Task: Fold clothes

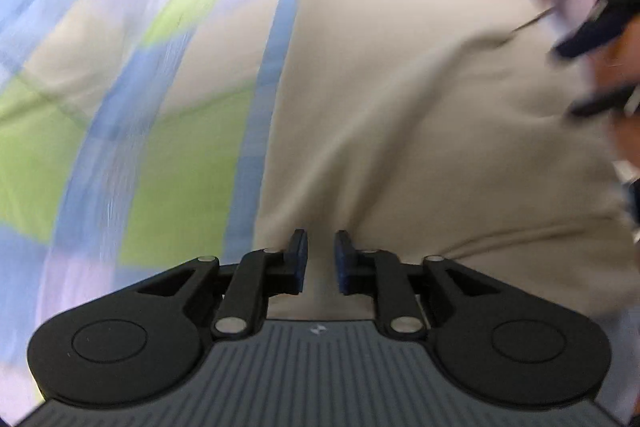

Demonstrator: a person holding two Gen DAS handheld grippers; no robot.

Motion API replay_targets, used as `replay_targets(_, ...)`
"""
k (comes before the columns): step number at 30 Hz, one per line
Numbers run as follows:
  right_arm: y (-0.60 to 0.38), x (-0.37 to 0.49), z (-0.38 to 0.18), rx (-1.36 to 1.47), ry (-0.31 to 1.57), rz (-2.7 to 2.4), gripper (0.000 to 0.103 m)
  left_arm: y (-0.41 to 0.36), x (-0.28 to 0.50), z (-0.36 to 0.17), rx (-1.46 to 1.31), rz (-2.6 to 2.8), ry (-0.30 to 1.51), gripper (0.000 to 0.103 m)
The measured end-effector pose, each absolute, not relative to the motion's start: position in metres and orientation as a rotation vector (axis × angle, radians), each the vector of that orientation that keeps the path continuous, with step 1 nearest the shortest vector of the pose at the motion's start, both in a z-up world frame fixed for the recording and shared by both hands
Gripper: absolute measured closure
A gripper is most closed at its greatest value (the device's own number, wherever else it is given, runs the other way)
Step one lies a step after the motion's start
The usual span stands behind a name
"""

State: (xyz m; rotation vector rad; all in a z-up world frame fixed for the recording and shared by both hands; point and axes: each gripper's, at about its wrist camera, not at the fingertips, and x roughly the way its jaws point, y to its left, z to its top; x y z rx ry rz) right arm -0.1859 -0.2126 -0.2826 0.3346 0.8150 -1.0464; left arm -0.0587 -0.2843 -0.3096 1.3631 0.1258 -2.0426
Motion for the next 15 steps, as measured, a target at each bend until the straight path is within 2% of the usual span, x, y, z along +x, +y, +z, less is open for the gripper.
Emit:
replay_targets(1, -0.203, -0.160, -0.282, 0.280, 0.820, -1.035, 0.064, -0.281, -0.043, -0.301, 1.361, -2.071, 0.122, 0.078)
replay_targets(4, -0.190, -0.090, -0.289, 0.106, 0.862, -0.955, 0.061, -0.274, -0.007, -0.294, 1.410, -2.110, 0.051, 0.077)
replay_targets(5, -0.192, -0.071, -0.295, 0.054, 0.886, -0.933, 0.061, -0.269, 0.002, -0.297, 1.448, -2.125, -0.040, 0.075)
replay_targets(7, -0.198, -0.050, -0.307, -0.017, 0.913, -0.923, 0.061, -0.257, 0.012, -0.307, 1.523, -2.155, -0.262, 0.066)
replay_targets(12, -0.213, -0.018, -0.335, -0.167, 0.945, -0.961, 0.063, -0.237, 0.017, -0.329, 1.576, -2.239, -0.741, 0.062)
replay_targets(13, -0.219, -0.017, -0.337, -0.148, 0.938, -0.969, 0.080, -0.233, 0.016, -0.335, 1.575, -2.256, -0.849, 0.061)
replay_targets(15, -0.226, -0.020, -0.333, -0.098, 0.921, -0.987, 0.098, -0.230, 0.014, -0.344, 1.561, -2.276, -0.989, 0.058)
